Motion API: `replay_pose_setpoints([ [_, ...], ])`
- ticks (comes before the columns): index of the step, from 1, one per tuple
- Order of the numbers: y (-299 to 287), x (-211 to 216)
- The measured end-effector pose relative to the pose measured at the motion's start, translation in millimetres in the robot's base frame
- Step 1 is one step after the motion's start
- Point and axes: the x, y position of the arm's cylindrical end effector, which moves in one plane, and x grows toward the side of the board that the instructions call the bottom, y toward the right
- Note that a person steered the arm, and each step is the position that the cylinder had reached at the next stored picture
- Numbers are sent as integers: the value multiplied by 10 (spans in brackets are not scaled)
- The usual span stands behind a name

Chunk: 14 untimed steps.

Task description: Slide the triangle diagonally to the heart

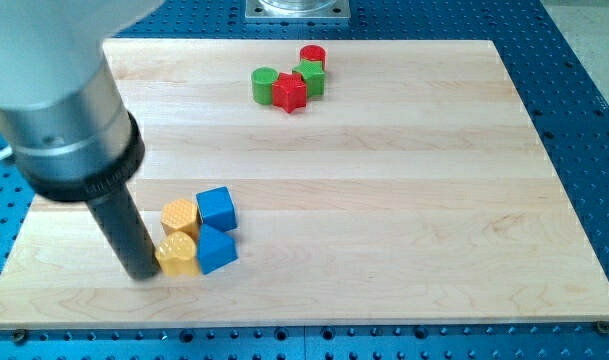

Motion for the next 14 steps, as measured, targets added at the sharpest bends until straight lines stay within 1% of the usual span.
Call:
replay_pose_setpoints([
  [1, 311, 204],
  [2, 453, -145],
  [3, 559, -300],
  [4, 733, -210],
  [5, 1015, -457],
  [6, 1256, -908],
  [8, 725, -515],
  [9, 396, -254],
  [10, 209, 62],
  [11, -26, 30],
  [12, -61, -167],
  [13, -130, -697],
  [14, -153, -527],
])
